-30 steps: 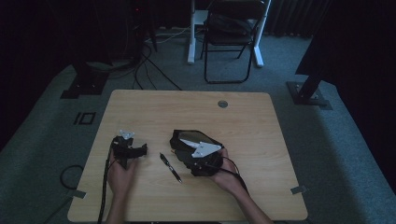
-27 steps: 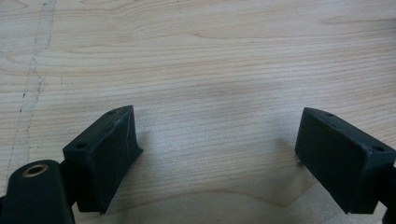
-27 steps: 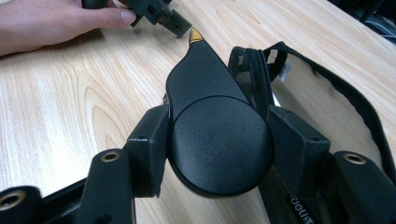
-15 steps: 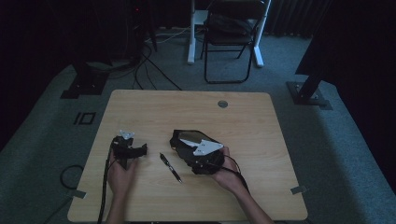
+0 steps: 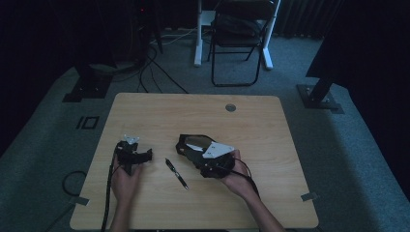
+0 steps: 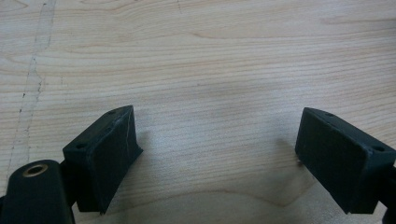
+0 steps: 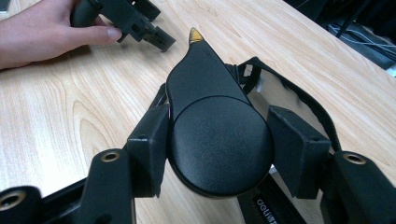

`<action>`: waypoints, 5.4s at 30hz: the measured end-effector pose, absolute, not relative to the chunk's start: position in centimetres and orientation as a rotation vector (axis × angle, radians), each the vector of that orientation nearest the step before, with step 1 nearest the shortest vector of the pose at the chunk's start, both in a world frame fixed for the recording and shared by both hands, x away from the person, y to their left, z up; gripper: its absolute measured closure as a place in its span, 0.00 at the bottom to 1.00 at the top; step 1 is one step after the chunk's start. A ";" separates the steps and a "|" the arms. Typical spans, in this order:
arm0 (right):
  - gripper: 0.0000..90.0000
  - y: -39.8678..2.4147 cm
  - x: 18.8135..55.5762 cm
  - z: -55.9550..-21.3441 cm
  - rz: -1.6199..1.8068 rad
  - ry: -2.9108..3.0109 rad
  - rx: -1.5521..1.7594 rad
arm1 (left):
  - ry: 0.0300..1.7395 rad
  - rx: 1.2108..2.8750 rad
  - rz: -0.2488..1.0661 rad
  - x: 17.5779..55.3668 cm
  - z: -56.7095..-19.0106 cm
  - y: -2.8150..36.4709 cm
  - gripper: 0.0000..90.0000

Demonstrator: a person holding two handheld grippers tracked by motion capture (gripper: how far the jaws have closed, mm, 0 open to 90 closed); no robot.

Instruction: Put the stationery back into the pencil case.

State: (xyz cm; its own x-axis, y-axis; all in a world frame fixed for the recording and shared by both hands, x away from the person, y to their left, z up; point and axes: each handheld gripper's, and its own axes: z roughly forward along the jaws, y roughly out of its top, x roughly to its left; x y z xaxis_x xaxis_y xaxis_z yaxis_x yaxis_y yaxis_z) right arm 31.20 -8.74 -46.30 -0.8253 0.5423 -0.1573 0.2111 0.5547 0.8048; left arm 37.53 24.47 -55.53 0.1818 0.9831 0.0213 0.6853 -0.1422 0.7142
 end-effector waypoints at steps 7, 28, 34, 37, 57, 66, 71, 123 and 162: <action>0.46 -8.9 31.4 -46.0 1.171 2.392 0.616 | 1.563 1.897 0.680 37.5 -55.5 24.5 0.15; 0.46 -9.6 32.5 -45.3 1.166 2.350 0.647 | 1.563 1.896 0.681 37.5 -55.5 24.5 0.15; 0.46 -9.7 33.0 -45.2 1.171 2.344 0.665 | 1.563 1.897 0.681 37.5 -55.5 24.5 0.15; 0.46 -9.8 33.3 -45.2 1.171 2.341 0.672 | 1.563 1.897 0.681 37.5 -55.5 24.5 0.15; 0.46 -10.2 34.5 -45.2 1.179 2.322 0.719 | 1.564 1.898 0.681 37.5 -55.5 24.5 0.15; 0.46 -10.3 34.9 -45.3 1.177 2.319 0.738 | 1.564 1.898 0.681 37.5 -55.5 24.5 0.15; 0.46 -10.4 35.1 -45.4 1.177 2.317 0.748 | 1.564 1.898 0.681 37.5 -55.5 24.5 0.15; 0.46 -10.4 37.0 -47.3 1.122 2.352 0.808 | 1.563 1.898 0.681 37.5 -55.5 24.5 0.15; 0.46 -10.2 37.7 -48.8 1.084 2.397 0.826 | 1.564 1.898 0.682 37.5 -55.5 24.5 0.15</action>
